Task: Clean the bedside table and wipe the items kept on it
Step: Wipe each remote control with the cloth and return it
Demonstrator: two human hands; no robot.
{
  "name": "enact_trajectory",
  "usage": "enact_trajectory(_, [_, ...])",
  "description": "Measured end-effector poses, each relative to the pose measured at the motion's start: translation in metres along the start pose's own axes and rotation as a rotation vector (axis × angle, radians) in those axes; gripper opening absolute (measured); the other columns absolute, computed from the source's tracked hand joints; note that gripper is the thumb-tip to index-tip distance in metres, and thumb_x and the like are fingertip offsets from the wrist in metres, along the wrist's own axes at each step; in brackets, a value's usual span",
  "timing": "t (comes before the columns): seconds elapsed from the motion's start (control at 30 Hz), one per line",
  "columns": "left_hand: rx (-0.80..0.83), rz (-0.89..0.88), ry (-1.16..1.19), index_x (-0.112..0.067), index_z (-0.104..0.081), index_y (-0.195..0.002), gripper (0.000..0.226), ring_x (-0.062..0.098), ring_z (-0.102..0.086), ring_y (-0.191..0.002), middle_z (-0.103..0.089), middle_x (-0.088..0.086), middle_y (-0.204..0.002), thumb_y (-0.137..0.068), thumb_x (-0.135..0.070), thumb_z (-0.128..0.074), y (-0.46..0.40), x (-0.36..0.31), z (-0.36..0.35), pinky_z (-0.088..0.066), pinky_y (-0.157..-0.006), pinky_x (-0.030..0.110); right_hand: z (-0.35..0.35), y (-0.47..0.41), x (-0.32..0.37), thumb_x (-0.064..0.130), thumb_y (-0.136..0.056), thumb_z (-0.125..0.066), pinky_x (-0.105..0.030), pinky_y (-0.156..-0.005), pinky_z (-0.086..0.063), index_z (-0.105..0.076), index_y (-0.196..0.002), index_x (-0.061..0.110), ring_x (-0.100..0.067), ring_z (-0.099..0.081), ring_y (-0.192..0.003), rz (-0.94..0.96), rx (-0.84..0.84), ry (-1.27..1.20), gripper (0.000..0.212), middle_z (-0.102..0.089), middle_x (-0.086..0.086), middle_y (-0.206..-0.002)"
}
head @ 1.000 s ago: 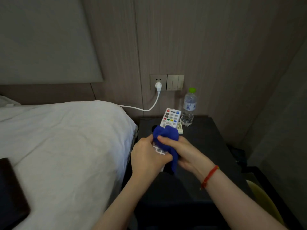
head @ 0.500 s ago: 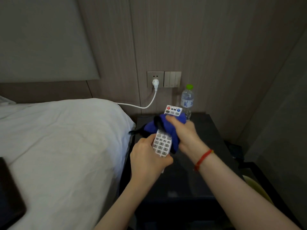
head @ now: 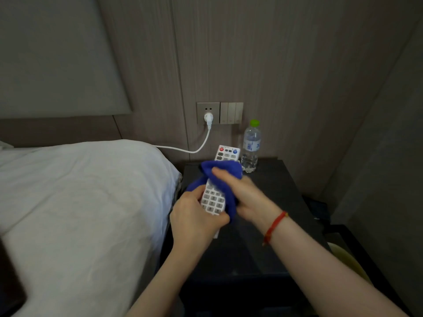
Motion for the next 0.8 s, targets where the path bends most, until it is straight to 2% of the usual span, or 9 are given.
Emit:
enact_trajectory(0.13, [0.007,-0.031,0.007,-0.031,-0.062,-0.108,0.052,0.008,-0.064,-0.082,-0.066,-0.01,-0.092,-0.058,-0.027,-0.076,0.007,-0.003,-0.003,-0.054,-0.072,0.028,0.004,-0.006,0.026,0.014,-0.084,-0.063,-0.036,-0.069,-0.054,-0.056,-0.088,0.014,-0.024,-0.064,-0.077,0.104,-0.108,-0.04,0.008,-0.064,-0.012,-0.088])
enact_trajectory(0.2, [-0.011,-0.012,0.032,-0.03,-0.063,-0.101,0.044,0.008,-0.064,-0.08,-0.066,-0.011,-0.086,-0.059,-0.028,-0.077,0.002,-0.005,0.0,-0.053,-0.069,0.027,-0.003,-0.001,0.015,0.015,-0.085,-0.062,-0.033,-0.064,-0.055,-0.059,-0.091,0.014,-0.021,-0.066,-0.074,0.058,-0.037,-0.013,0.007,-0.067,-0.011,-0.085])
enact_trajectory(0.27, [-0.036,0.018,0.017,-0.026,-0.063,-0.097,0.041,0.013,-0.064,-0.082,-0.068,-0.005,-0.088,-0.059,-0.029,-0.077,-0.005,-0.005,0.002,-0.053,-0.073,0.033,-0.007,0.006,-0.006,0.015,-0.083,-0.064,-0.029,-0.06,-0.056,-0.062,-0.094,0.012,-0.019,-0.068,-0.072,-0.021,0.034,0.022,0.012,-0.07,-0.01,-0.084])
enact_trajectory(0.4, [-0.081,0.008,-0.073,-0.021,-0.063,-0.101,0.042,0.019,-0.061,-0.088,-0.065,0.002,-0.094,-0.06,-0.026,-0.074,-0.009,-0.007,0.001,-0.049,-0.075,0.032,-0.003,0.013,-0.025,0.017,-0.082,-0.065,-0.026,-0.059,-0.054,-0.064,-0.099,0.009,-0.016,-0.07,-0.071,-0.1,0.102,0.008,0.018,-0.072,-0.008,-0.083])
enact_trajectory(0.47, [-0.053,-0.023,-0.038,-0.021,-0.062,-0.107,0.044,0.018,-0.061,-0.091,-0.064,0.002,-0.098,-0.064,-0.024,-0.075,-0.006,-0.006,-0.004,-0.05,-0.079,0.034,0.003,0.014,-0.023,0.017,-0.082,-0.065,-0.025,-0.061,-0.054,-0.064,-0.1,0.011,-0.016,-0.07,-0.077,-0.077,0.104,0.051,0.019,-0.072,-0.009,-0.089])
enact_trajectory(0.6, [0.121,-0.021,0.176,-0.019,-0.057,-0.12,0.051,0.011,-0.061,-0.101,-0.063,-0.005,-0.111,-0.073,-0.006,-0.071,-0.008,0.0,-0.005,-0.05,-0.081,0.022,0.013,0.012,-0.009,0.013,-0.083,-0.065,-0.016,-0.058,-0.052,-0.06,-0.105,0.016,-0.011,-0.066,-0.083,0.136,0.044,0.346,0.024,-0.068,-0.005,-0.096])
enact_trajectory(0.67, [0.019,-0.023,0.182,-0.014,-0.051,-0.129,0.057,0.008,-0.055,-0.104,-0.055,-0.009,-0.113,-0.075,0.0,-0.065,-0.021,-0.001,0.011,-0.042,-0.081,0.018,0.017,0.012,-0.005,0.01,-0.082,-0.066,-0.013,-0.056,-0.051,-0.059,-0.095,0.019,-0.007,-0.063,-0.078,0.218,0.006,0.479,0.017,-0.067,-0.004,-0.095])
enact_trajectory(0.73, [-0.079,0.047,0.279,-0.012,-0.05,-0.131,0.054,0.01,-0.054,-0.098,-0.057,-0.002,-0.112,-0.079,-0.005,-0.064,-0.034,-0.004,0.028,-0.042,-0.082,0.021,0.018,0.014,-0.004,0.012,-0.08,-0.068,-0.015,-0.061,-0.05,-0.058,-0.096,0.019,-0.009,-0.064,-0.08,0.299,-0.012,0.666,0.02,-0.066,-0.002,-0.092])
enact_trajectory(0.8, [-0.008,0.099,0.412,-0.013,-0.056,-0.12,0.041,0.014,-0.062,-0.094,-0.066,0.005,-0.108,-0.081,-0.019,-0.069,-0.043,-0.013,0.028,-0.05,-0.083,0.029,0.013,0.017,-0.005,0.015,-0.078,-0.069,-0.017,-0.065,-0.049,-0.058,-0.096,0.022,-0.013,-0.064,-0.086,0.39,-0.002,0.837,0.022,-0.064,0.004,-0.088])
Point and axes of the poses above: each hand's wrist, its own y-axis away from the middle knuckle, its own z-axis out of the back of the hand, x = y × z, the point moved 5 cm from there along -y, towards the middle knuckle
